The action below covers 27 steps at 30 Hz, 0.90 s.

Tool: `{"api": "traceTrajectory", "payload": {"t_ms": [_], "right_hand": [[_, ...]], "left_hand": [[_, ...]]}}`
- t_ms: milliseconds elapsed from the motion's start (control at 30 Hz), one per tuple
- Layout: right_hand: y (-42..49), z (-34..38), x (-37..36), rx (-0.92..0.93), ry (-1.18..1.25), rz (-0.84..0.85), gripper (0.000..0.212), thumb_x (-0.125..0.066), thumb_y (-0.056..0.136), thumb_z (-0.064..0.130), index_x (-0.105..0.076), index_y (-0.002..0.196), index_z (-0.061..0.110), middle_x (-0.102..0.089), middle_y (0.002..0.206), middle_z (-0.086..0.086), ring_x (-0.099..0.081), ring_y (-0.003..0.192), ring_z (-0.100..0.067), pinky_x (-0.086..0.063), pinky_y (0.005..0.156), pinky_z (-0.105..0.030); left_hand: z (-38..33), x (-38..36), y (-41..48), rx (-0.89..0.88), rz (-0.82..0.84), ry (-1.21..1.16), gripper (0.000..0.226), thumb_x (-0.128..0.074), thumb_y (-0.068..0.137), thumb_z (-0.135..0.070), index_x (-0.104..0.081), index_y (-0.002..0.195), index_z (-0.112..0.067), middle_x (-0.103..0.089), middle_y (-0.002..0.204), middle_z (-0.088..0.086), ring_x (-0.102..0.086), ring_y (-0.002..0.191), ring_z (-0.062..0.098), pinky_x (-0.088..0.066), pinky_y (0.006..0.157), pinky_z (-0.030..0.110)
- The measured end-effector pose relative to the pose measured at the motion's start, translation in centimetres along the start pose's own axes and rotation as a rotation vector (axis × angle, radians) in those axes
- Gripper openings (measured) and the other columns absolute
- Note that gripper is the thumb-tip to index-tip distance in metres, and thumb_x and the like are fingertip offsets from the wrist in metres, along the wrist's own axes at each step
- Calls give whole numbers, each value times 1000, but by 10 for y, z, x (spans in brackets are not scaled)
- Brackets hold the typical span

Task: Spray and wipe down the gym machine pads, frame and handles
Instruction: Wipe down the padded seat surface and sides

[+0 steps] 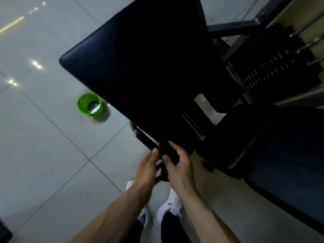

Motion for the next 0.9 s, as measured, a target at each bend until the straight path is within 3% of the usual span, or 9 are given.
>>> {"api": "traceTrajectory", "payload": {"t_ms": [67, 167, 233, 300, 367, 433, 500, 667, 900], "right_hand": [[6, 16, -4, -72, 14, 188, 69, -68, 88, 21, -46, 153, 30, -68, 132, 15, -62, 125, -4, -51, 110, -38], [32, 23, 6, -158, -11, 353, 72, -54, 75, 19, -53, 146, 25, -72, 122, 17, -63, 126, -8, -44, 117, -43], [52, 34, 25, -2, -287, 296, 60, -51, 79, 21, -61, 137, 32, -69, 128, 13, -60, 130, -12, -42, 119, -43], [71, 48, 38, 296, -667, 208, 55, -52, 95, 15, -54, 148, 28, -51, 155, 3, -43, 146, -15, -32, 123, -33], [93, 51, 35, 548, -970, 267, 64, -48, 103, 9, -31, 162, 27, -12, 173, 2, -9, 159, -18, -17, 127, -31], [112, 48, 28, 598, -1272, 397, 74, -45, 107, 17, -2, 165, 32, 20, 172, 1, 15, 159, -24, -6, 130, -44], [125, 37, 28, 597, -1449, 445, 83, -46, 108, 26, 19, 159, 39, 38, 165, 3, 26, 156, -26, -4, 128, -50], [129, 32, 41, 637, -1457, 460, 97, -53, 102, 14, 22, 154, 45, 43, 161, 10, 31, 153, -21, -15, 126, -52], [134, 38, 44, 656, -1492, 471, 99, -51, 101, 6, 25, 150, 45, 48, 158, 12, 33, 153, -19, -26, 124, -45]], "left_hand": [[0, -14, -2, 87, 29, -273, 28, -47, 107, -38, -67, 116, -21, -76, 113, -3, -71, 106, 19, -57, 83, 37], [8, -25, 11, 73, -132, -514, 14, -54, 100, -9, -66, 107, -6, -72, 94, 17, -70, 84, 30, -55, 73, 39], [19, -32, 26, 125, -238, -533, 11, -54, 96, -1, -63, 101, 1, -65, 77, 21, -64, 61, 31, -50, 53, 32], [31, -44, 39, 175, -263, -528, 12, -54, 95, -2, -60, 102, 5, -61, 72, 22, -60, 55, 30, -45, 47, 31], [40, -60, 51, 173, -255, -582, 15, -53, 100, -8, -59, 110, 1, -66, 74, 17, -64, 57, 29, -51, 50, 34], [44, -73, 66, 155, -280, -677, 25, -52, 105, -16, -56, 128, -8, -72, 101, 15, -72, 84, 31, -62, 75, 46], [45, -80, 84, 151, -325, -779, 31, -51, 105, -18, -53, 135, -14, -70, 118, 18, -69, 105, 38, -57, 95, 57], [34, -76, 97, 114, -518, -641, 20, -56, 98, -14, -64, 117, -12, -71, 110, 17, -69, 104, 35, -56, 99, 50], [-47, -16, 94, -298, -678, -487, 21, -59, 99, -27, -70, 112, -17, -75, 97, 3, -72, 94, 24, -57, 81, 40]]}}
Point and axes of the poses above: each hand's wrist, its own y-axis towards the middle knuckle, its own x-axis out of the back of the hand, z = x × y, the point moved 1 cm from there along y, towards the middle knuckle
